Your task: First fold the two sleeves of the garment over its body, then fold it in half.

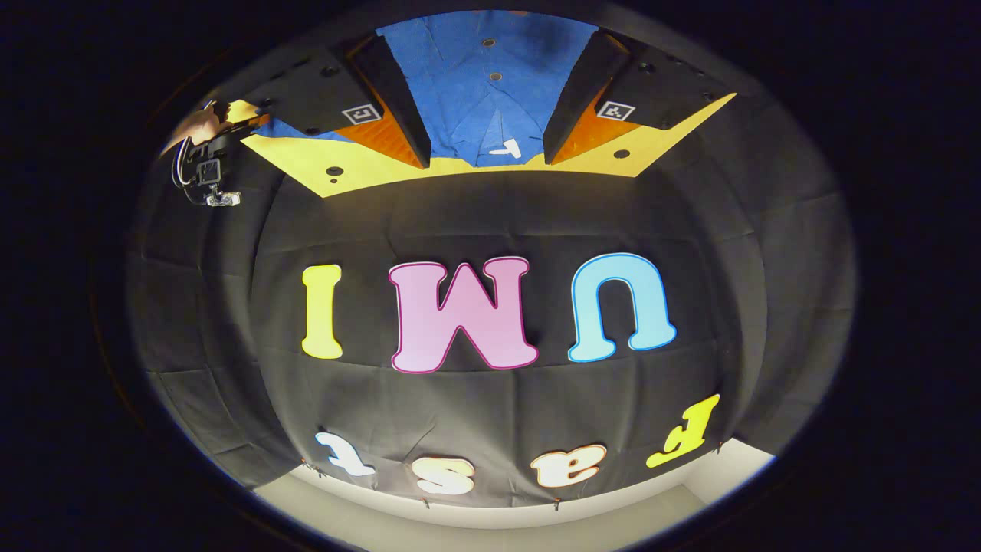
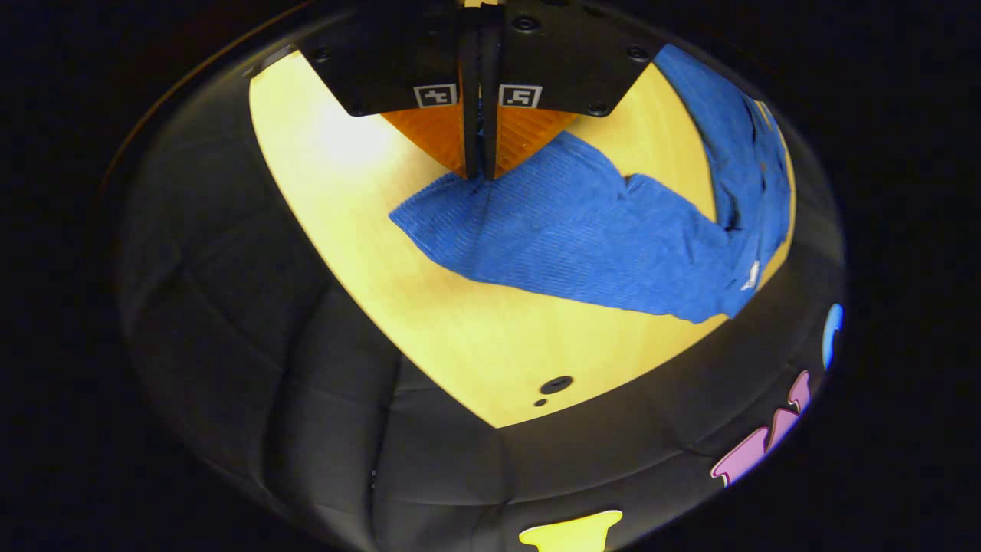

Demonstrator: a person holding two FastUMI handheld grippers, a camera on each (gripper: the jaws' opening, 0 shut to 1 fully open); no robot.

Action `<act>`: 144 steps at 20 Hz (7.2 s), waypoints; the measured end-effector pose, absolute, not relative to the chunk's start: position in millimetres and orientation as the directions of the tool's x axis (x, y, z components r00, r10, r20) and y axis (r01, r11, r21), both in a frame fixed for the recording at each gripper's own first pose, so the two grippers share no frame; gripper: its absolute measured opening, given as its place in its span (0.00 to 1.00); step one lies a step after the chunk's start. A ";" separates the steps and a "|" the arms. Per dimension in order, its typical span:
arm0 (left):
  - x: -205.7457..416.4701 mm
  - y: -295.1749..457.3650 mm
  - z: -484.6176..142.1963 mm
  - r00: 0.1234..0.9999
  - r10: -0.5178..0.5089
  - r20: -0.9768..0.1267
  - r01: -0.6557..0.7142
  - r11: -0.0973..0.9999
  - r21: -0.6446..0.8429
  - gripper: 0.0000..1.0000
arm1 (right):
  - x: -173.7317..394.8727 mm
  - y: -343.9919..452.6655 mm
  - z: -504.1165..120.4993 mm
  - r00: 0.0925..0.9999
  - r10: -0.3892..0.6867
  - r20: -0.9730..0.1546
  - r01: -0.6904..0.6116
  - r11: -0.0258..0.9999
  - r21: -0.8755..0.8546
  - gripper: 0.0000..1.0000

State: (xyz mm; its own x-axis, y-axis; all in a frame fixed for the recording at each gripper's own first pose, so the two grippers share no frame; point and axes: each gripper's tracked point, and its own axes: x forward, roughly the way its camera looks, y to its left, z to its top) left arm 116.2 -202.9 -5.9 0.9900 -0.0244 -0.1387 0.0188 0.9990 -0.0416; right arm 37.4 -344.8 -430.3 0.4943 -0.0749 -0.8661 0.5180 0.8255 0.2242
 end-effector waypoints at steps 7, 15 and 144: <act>104.9 -140.4 -14.0 0.985 0.075 -0.153 -0.081 0.996 -0.032 0.84 | 119.1 -301.6 -337.6 0.672 -0.053 -0.739 0.347 0.904 0.250 0.05; 58.4 -41.6 -27.4 0.966 0.200 -0.166 -0.213 0.975 -0.069 0.84 | 212.4 -146.0 -274.8 0.741 0.163 -0.652 0.053 0.953 0.299 0.05; 22.3 -64.7 -341.3 0.490 -0.205 -0.847 0.073 0.978 -0.194 0.12 | -81.3 -49.3 -409.2 0.355 0.046 -0.934 0.133 0.986 0.100 0.94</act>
State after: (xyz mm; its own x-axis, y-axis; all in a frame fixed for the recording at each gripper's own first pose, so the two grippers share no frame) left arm 22.3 -64.7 -341.3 0.4905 -0.2051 -0.8470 0.0734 0.9782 -0.1944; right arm -81.3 -49.3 -409.2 0.3545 0.0464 -0.9339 0.1333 0.9861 0.0996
